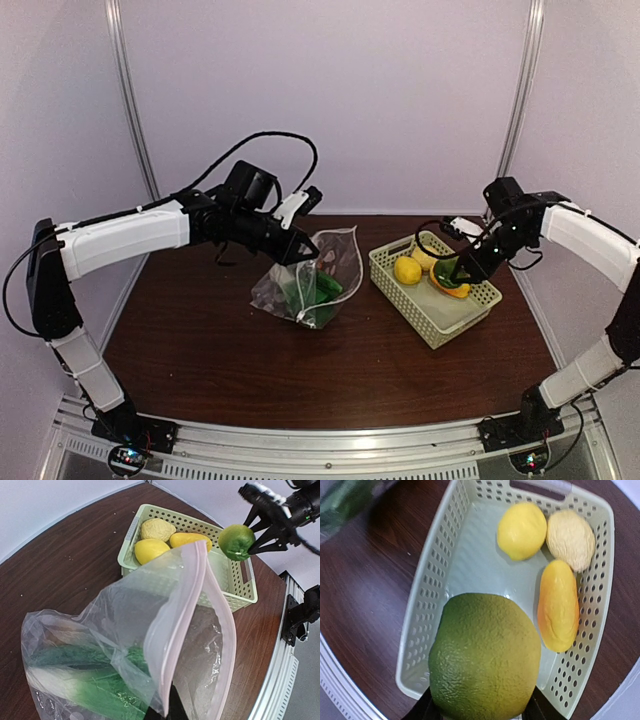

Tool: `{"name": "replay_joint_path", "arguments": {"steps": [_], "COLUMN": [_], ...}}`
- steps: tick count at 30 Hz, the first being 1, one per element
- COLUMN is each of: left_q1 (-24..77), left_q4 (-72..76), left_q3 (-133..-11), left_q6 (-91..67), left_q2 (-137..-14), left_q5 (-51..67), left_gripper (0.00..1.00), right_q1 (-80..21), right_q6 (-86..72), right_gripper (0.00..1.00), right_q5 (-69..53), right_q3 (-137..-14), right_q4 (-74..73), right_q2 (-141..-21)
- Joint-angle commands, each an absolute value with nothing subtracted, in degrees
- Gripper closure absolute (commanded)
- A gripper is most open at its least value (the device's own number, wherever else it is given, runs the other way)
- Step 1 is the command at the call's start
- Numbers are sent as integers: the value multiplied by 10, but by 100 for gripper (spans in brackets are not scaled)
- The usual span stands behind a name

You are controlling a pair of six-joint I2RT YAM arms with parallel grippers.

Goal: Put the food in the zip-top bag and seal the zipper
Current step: Pick up the fake fruit from the bin, then place the fake fruit in the zipper food storage bag.

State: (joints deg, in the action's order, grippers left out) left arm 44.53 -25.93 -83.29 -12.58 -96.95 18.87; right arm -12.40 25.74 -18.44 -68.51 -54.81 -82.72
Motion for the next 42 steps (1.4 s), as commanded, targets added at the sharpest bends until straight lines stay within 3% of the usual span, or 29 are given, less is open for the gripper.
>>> {"name": "replay_joint_path", "arguments": {"steps": [1, 6, 12, 24, 32, 35, 40, 42], "left_q1": [439, 439, 439, 440, 440, 440, 440, 440], "left_q4": [-231, -222, -209, -207, -196, -191, -190, -189], "left_q3": [-861, -884, -908, -948, -943, -938, -930, -923], "left_q6": [-140, -171, -222, -271, -283, -284, -285, -284], "left_q2": [-980, -992, -1000, -985, -984, -983, -977, -973], "left_q5": [196, 205, 219, 260, 271, 275, 258, 247], "left_gripper": [100, 100, 100, 100, 100, 100, 100, 100], "right_q1": [-137, -195, -288, -356, -394, -408, -420, -419], "right_q6": [286, 256, 199, 141, 133, 130, 128, 128], "right_gripper": [81, 81, 81, 78, 75, 68, 44, 41], "right_q5": [-347, -452, -453, -295, -151, -148, -175, -172], "right_q3": [-743, -819, -891, -934, -1019, -1055, -1090, -1084], "right_q4": [-565, -527, -475, -432, -485, -507, -527, -523], "right_q2": [-793, -801, -847, -925, -1000, -1031, -1035, -1016]}}
